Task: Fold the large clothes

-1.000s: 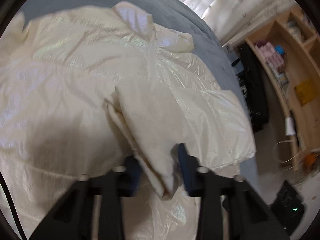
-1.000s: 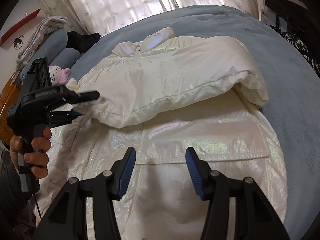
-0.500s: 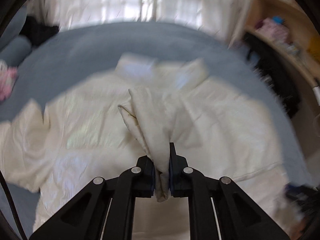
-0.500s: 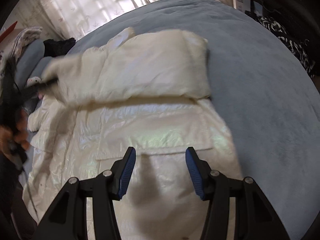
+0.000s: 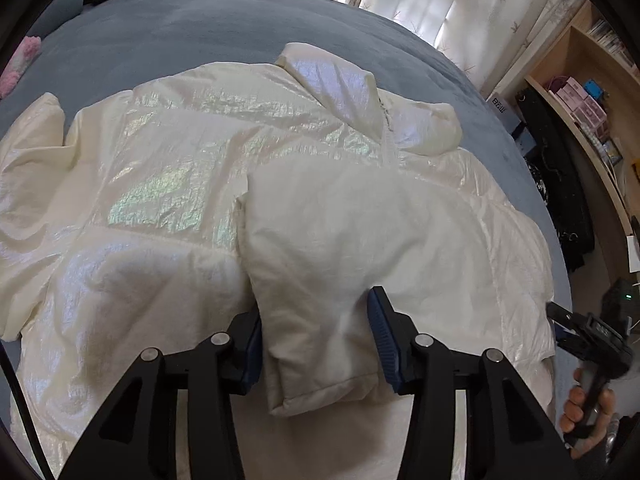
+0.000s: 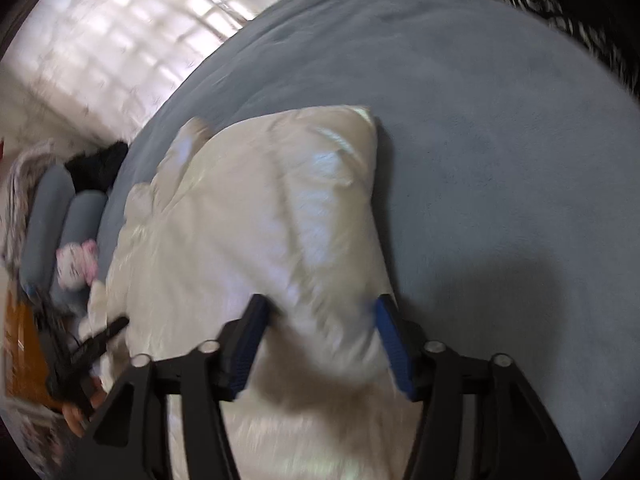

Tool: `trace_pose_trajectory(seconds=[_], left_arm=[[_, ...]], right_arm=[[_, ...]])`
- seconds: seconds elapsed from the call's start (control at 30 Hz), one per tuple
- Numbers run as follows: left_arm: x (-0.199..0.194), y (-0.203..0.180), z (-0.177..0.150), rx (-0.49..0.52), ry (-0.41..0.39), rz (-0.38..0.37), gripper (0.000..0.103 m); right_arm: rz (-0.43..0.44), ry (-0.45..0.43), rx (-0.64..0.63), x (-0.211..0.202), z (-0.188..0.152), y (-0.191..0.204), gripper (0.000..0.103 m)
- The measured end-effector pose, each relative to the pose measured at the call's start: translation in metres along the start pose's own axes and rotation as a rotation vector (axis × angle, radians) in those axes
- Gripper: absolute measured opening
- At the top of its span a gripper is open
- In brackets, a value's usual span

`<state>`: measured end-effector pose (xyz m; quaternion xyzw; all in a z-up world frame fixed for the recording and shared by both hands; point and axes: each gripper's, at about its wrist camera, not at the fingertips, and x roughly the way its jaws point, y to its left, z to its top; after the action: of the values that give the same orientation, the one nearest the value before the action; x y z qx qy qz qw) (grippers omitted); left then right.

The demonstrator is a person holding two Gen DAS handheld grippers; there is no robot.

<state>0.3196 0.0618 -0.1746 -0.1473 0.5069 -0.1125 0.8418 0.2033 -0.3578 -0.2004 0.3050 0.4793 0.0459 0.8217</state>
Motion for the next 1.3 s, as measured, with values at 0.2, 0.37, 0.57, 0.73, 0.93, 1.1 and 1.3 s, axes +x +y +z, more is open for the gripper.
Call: trace_pose_trajectory(seconds=[0.2,0.37,0.57,0.73,0.93,1.1,1.3], left_arm=[[-0.019,-0.006,0.003,0.059,-0.114,0.023,0.011],[0.002,0.007,-0.006,0.068,-0.082,0.107,0.013],[-0.028,0.002,-0.004,0.081,-0.148,0.123,0.016],[-0.061,-0.019,0.006,0.138,-0.227,0.103,0.016],[-0.060,-0.044,0.014,0.022,-0.264,0.144,0.016],[-0.061,-0.040,0.016,-0.068,-0.312,0.329,0.026],[-0.057,-0.017,0.009,-0.071,-0.272,0.444,0.043]], right_arm=[[0.047,-0.063,-0.042,-0.005,-0.005,0.003,0.037],[-0.117,-0.007,-0.170,0.017,-0.016,0.024,0.046],[-0.146,-0.024,-0.181,-0.012,-0.009,0.045,0.052],[-0.085,-0.138,-0.215,-0.050,0.003,0.077,0.053],[-0.018,-0.101,-0.283,-0.014,0.009,0.133,0.052],[-0.027,-0.067,-0.350,0.039,0.000,0.168,0.052],[-0.074,-0.067,-0.320,0.065,0.011,0.149,0.051]])
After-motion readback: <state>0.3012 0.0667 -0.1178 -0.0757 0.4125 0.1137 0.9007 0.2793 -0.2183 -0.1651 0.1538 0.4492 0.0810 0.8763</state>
